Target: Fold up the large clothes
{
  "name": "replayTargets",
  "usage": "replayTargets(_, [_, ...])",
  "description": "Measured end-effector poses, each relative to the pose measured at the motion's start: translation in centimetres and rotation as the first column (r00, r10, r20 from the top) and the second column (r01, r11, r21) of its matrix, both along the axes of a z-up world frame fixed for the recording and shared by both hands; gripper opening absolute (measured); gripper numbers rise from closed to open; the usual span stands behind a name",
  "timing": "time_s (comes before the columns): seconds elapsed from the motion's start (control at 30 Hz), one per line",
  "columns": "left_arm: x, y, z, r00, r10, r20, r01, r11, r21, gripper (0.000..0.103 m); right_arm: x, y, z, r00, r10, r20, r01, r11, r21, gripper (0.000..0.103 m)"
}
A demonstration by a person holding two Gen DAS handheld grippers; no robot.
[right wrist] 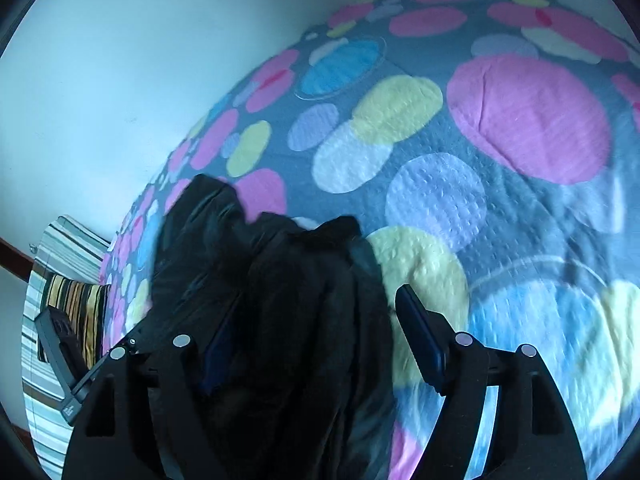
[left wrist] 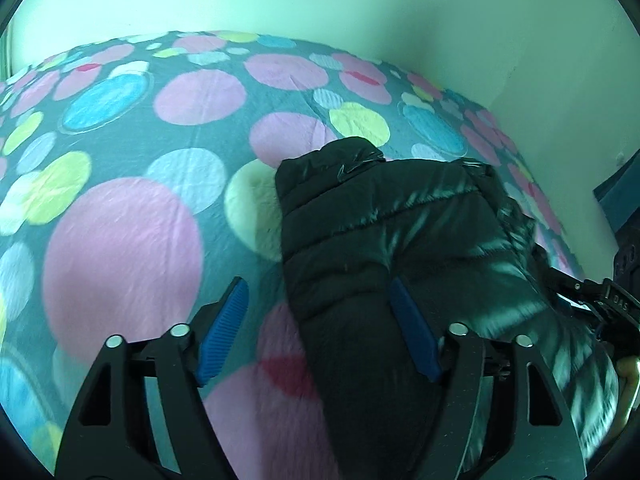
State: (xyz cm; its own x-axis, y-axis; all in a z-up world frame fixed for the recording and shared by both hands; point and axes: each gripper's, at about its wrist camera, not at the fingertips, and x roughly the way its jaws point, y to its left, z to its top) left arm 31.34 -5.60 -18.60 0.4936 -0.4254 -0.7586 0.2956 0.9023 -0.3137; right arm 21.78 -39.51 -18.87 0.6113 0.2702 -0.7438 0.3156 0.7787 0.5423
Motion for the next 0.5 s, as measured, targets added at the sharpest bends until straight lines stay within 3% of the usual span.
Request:
replayTargets(0.17, [-4.1, 1.9, 1.0, 1.000, -0.018, 0.002, 0.018, 0.998, -0.067, 0.082, -4.1, 3.5, 2.8, 0.999, 0.030, 0.011, -0.029, 0.998, -0.063, 0.077])
replayTargets(0.37, [-7.2, 1.9, 0.7, 0.999, -0.034, 0.034, 0.035, 0.998, -0.051, 0.083, -8.0, 5.1, 3.9, 0.999, 0.025, 0.030, -0.024, 1.000, -0.013, 0.077])
replayTargets(0.5, [-6.9, 1.6, 0.2, 0.999, -0.046, 0.019, 0.047, 0.997, -0.055, 0.083, -8.9, 6.0, 3.7, 0.999, 0.040, 0.014, -0.039, 0.998, -0.041, 0.077])
